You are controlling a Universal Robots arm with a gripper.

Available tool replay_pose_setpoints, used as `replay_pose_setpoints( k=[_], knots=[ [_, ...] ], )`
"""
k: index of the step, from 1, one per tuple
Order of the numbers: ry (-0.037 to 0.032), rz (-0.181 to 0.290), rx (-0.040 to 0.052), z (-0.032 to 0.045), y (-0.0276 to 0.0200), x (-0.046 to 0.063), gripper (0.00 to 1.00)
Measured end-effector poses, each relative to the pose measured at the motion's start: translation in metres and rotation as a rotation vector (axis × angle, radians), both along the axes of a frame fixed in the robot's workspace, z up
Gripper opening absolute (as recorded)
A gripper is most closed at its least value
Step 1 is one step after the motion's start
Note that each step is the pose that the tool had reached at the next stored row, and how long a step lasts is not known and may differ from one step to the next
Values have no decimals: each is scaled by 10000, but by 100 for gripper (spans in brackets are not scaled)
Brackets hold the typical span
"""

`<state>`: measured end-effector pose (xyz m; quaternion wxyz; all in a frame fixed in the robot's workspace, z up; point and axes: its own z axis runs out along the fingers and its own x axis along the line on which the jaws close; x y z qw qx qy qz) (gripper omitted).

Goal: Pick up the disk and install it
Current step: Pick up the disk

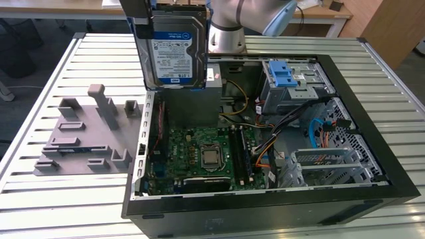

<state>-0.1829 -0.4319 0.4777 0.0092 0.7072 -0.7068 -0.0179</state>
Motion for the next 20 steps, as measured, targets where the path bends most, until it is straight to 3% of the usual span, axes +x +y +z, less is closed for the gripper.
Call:
replay_pose_setpoints(
  k=[6,20],
  knots=[
    [-3,3,161,-7,-22,70,36],
    [-2,3,162,-17,-62,277,36]
  ],
)
